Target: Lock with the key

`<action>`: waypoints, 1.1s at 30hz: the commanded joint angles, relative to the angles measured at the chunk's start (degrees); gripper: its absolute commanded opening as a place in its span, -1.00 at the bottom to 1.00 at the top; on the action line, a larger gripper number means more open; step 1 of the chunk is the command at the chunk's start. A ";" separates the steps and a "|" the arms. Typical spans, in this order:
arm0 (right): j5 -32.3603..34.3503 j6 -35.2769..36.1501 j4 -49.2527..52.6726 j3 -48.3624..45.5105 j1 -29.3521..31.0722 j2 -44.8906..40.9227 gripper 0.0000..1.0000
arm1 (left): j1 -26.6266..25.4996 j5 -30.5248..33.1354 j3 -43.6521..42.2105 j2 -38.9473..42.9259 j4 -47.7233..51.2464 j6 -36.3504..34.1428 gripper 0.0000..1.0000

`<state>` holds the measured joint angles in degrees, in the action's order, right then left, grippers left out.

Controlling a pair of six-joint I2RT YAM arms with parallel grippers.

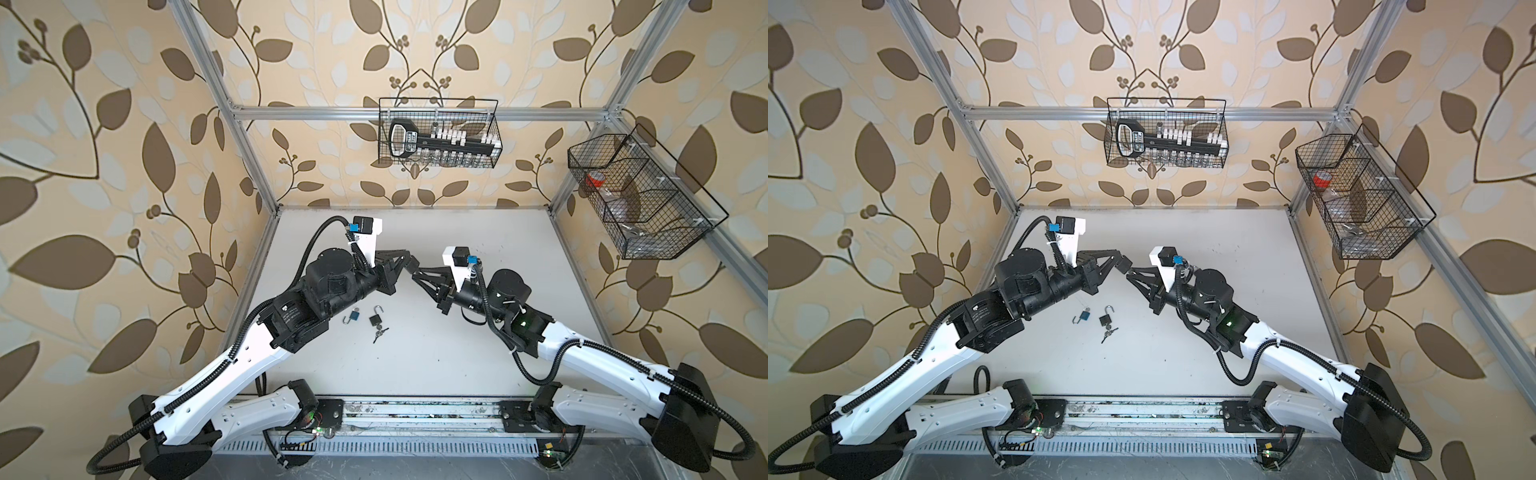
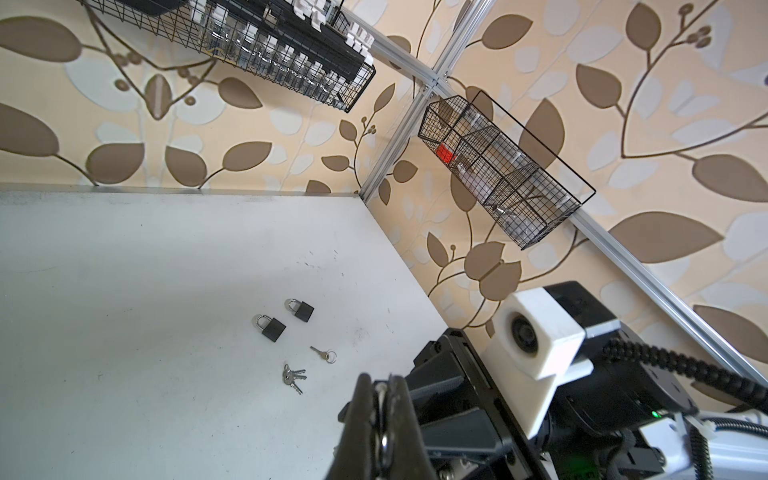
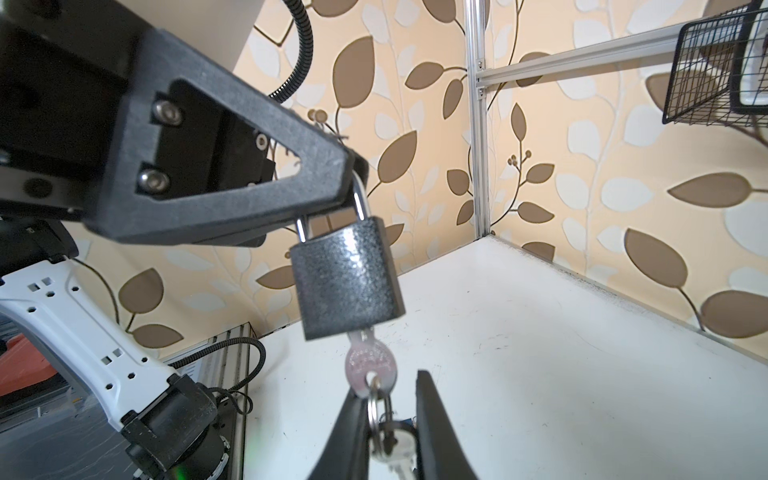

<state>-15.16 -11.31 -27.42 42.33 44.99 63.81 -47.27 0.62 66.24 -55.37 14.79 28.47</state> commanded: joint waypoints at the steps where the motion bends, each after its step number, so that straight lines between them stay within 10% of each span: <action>1: 0.43 0.73 -0.02 -0.82 0.25 -1.40 -0.86 | -0.14 -0.34 2.40 0.23 -2.51 0.27 -1.00; 21: 3.69 2.34 4.65 -8.22 -0.79 -6.32 -1.00 | -0.11 -1.77 5.96 0.44 -2.28 1.23 -1.00; 33: 15.30 -3.73 25.91 -6.03 -0.79 -5.48 -1.00 | 2.11 5.86 4.98 -1.43 11.38 2.02 -1.00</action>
<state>-4.19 -11.84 -9.54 34.98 44.34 57.58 -46.65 4.49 69.60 -56.21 23.42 29.15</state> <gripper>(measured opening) 0.164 0.050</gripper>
